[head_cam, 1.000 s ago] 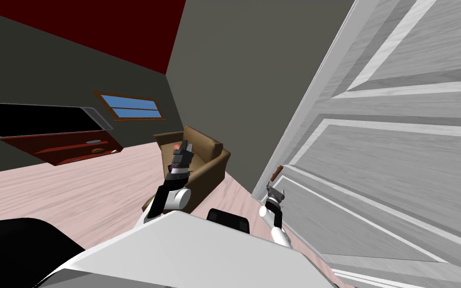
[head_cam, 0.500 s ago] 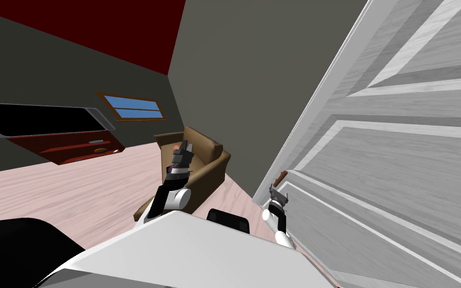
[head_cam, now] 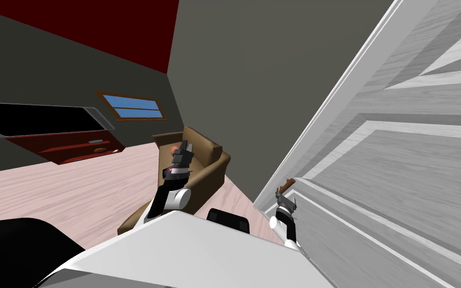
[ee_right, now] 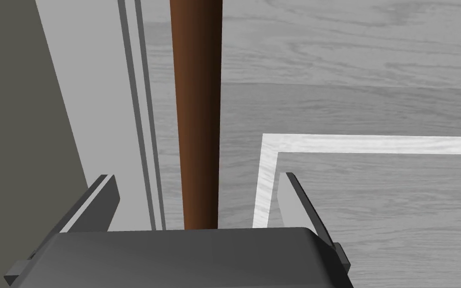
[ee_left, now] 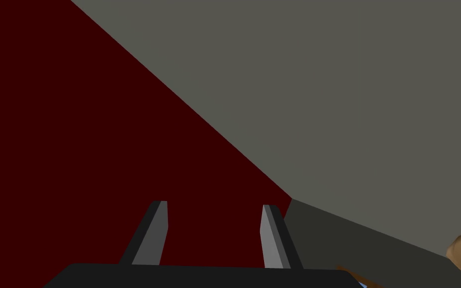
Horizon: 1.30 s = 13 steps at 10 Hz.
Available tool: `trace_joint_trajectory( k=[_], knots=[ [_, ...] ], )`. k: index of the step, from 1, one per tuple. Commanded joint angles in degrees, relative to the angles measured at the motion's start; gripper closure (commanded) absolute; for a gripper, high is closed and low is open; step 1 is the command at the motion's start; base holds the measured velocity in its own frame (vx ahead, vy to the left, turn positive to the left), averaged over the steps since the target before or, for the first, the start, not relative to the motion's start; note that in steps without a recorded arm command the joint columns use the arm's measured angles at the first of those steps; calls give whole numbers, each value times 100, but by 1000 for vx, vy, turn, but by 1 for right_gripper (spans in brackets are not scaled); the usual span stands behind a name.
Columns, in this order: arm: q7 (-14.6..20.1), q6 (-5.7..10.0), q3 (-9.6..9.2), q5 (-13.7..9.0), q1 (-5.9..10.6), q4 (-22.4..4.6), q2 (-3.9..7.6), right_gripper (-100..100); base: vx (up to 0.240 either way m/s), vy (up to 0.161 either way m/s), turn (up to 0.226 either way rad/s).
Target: Pull the door open
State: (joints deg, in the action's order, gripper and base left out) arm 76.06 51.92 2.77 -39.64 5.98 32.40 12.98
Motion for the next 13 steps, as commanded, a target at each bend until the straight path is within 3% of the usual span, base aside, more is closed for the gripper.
trace_joint_trajectory(
  k=[1, 2, 4, 5, 6, 7, 12, 13],
  knots=[
    [13, -102, 14, -20, -162, 240, 53, -100, 105, -1, 17],
    [243, -92, -14, -24, -271, 207, 243, -100, 154, -25, 39],
    [423, -84, -37, -27, -357, 181, 392, -100, 164, 12, 32],
    [502, -81, -47, -29, -394, 169, 457, -100, 150, 10, 3],
    [426, -114, -40, -30, -390, 208, 409, -100, 48, 15, -33],
    [426, -114, -40, -30, -390, 208, 409, 100, -21, 11, 35],
    [426, -114, -40, -30, -390, 208, 409, 100, -8, -4, 2],
    [480, -139, -129, 19, -387, 248, 411, 100, -126, 18, 34]
  ],
)
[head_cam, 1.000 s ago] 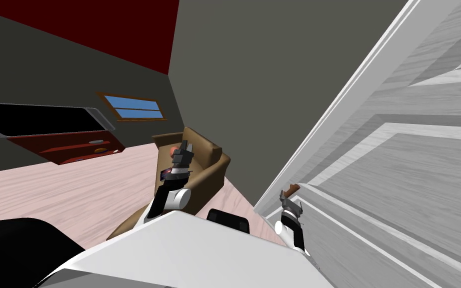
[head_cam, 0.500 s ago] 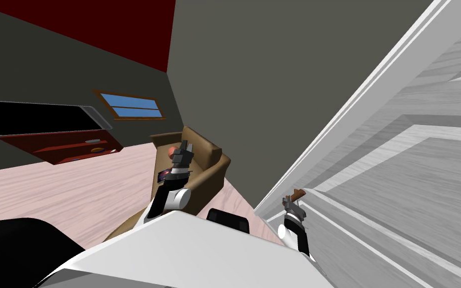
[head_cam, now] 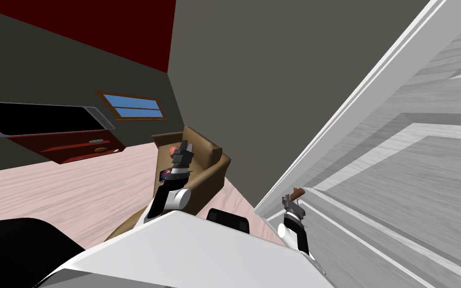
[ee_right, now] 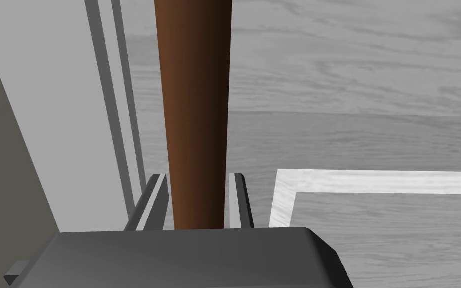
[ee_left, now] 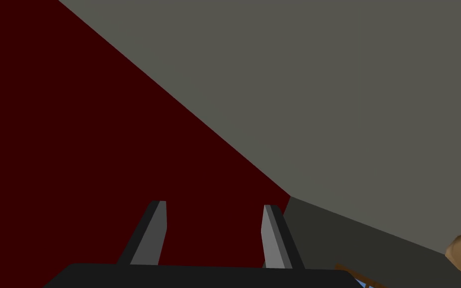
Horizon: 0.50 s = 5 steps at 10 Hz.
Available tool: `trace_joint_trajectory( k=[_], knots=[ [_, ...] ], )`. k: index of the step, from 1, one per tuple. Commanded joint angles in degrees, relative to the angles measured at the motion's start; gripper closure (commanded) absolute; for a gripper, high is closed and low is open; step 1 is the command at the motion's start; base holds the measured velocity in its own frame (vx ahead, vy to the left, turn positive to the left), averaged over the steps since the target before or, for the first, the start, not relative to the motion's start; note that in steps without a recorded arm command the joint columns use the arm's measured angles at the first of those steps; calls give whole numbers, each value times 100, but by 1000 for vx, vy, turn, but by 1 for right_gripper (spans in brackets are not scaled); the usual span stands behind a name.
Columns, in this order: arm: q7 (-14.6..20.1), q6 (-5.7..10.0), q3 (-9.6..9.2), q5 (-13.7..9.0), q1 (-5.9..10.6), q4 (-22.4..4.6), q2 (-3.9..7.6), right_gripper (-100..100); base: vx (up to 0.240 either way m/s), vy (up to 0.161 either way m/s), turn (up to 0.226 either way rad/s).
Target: Pull the door open
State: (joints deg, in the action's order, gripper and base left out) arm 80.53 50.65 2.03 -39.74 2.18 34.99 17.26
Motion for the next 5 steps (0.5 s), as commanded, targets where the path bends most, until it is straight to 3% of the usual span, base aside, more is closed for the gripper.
trace_joint_trajectory(
  k=[1, 5],
  knots=[
    [50, -21, -79, 44, -7, 0, -13, 100, -182, -2, 48],
    [221, -112, -343, 196, -4, 118, 29, 100, -210, -10, 63]
  ],
)
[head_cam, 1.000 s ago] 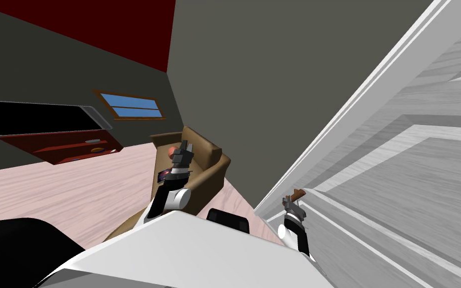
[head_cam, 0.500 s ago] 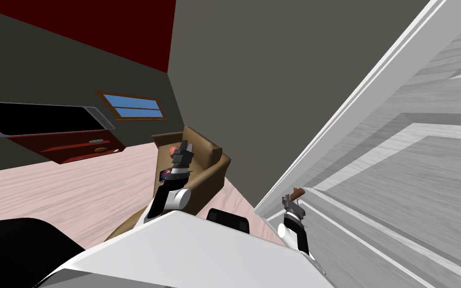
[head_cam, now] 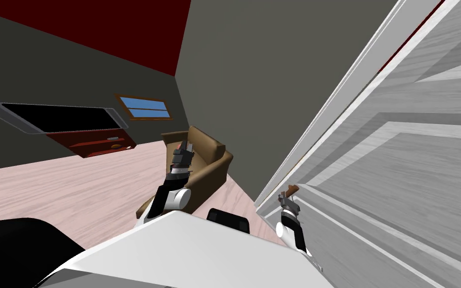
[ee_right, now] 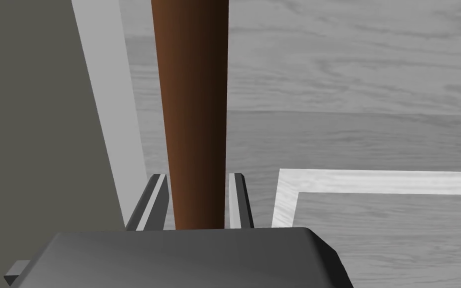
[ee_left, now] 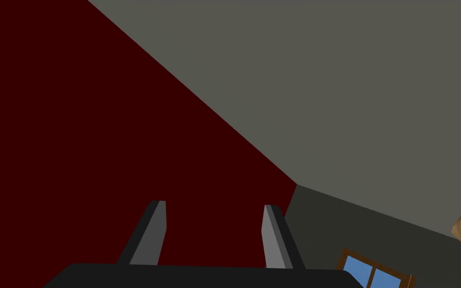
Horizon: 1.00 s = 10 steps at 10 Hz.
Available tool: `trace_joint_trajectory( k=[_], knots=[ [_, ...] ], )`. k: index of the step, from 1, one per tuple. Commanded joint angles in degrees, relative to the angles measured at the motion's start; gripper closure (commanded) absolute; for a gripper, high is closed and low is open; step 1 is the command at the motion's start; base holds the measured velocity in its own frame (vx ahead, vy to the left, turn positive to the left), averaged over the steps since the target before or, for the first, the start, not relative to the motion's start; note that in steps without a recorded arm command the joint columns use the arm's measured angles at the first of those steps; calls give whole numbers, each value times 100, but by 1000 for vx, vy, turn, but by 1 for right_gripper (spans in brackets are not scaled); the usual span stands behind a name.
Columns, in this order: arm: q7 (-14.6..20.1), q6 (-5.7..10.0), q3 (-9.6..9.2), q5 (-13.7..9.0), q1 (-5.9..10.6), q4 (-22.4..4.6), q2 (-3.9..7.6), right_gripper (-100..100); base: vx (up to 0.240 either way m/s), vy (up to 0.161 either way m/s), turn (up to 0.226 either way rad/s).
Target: Pull the door open
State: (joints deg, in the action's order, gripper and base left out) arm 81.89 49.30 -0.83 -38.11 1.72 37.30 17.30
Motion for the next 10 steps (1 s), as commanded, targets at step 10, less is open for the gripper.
trace_joint_trajectory(
  k=[10],
  knots=[
    [535, -42, -737, 423, -19, 134, 178, 100, -221, -7, 59]
  ],
)
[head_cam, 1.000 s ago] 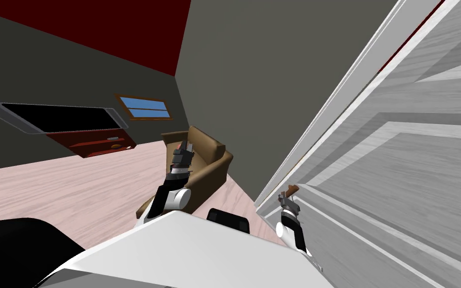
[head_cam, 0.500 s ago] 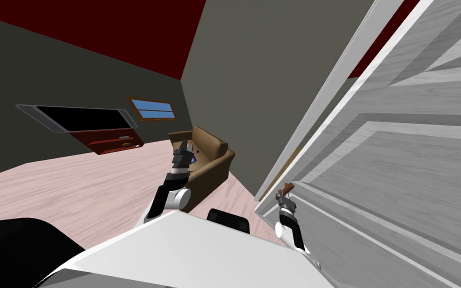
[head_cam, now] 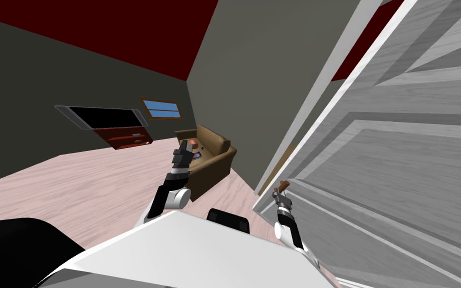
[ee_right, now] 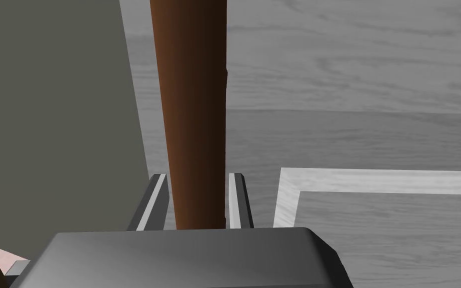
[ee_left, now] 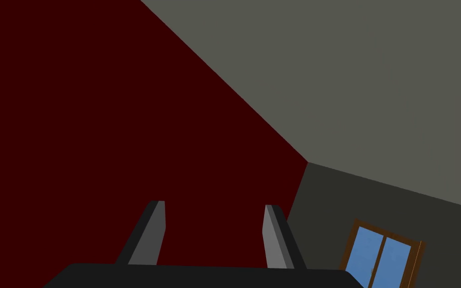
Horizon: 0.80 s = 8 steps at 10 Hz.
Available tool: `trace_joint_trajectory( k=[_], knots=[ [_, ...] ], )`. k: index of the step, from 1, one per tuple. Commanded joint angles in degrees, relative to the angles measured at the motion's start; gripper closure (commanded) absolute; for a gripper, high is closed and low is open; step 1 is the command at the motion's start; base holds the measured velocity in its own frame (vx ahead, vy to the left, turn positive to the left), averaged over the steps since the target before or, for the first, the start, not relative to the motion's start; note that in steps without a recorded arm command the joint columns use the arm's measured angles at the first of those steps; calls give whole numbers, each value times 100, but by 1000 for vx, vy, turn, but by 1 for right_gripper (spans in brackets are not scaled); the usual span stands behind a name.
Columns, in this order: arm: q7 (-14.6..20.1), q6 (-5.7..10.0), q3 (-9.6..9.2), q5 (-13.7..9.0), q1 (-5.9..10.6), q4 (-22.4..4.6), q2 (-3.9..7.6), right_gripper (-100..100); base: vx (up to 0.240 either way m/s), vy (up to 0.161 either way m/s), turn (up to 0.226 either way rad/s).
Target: Pull the door open
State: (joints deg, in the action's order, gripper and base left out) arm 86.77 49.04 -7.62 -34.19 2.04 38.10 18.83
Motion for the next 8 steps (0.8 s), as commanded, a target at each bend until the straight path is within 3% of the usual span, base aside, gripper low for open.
trace_joint_trajectory(
  k=[1, 3, 4, 8],
  knots=[
    [84, -18, -117, 65, -62, 77, 42, 100, -250, 10, 46],
    [117, 19, -147, 85, -18, 22, 53, 100, -180, 3, 29],
    [247, 42, -309, 162, -76, 65, 118, 100, -170, 2, 74],
    [480, 104, -591, 297, -163, 172, 267, 100, -222, -40, 67]
  ],
)
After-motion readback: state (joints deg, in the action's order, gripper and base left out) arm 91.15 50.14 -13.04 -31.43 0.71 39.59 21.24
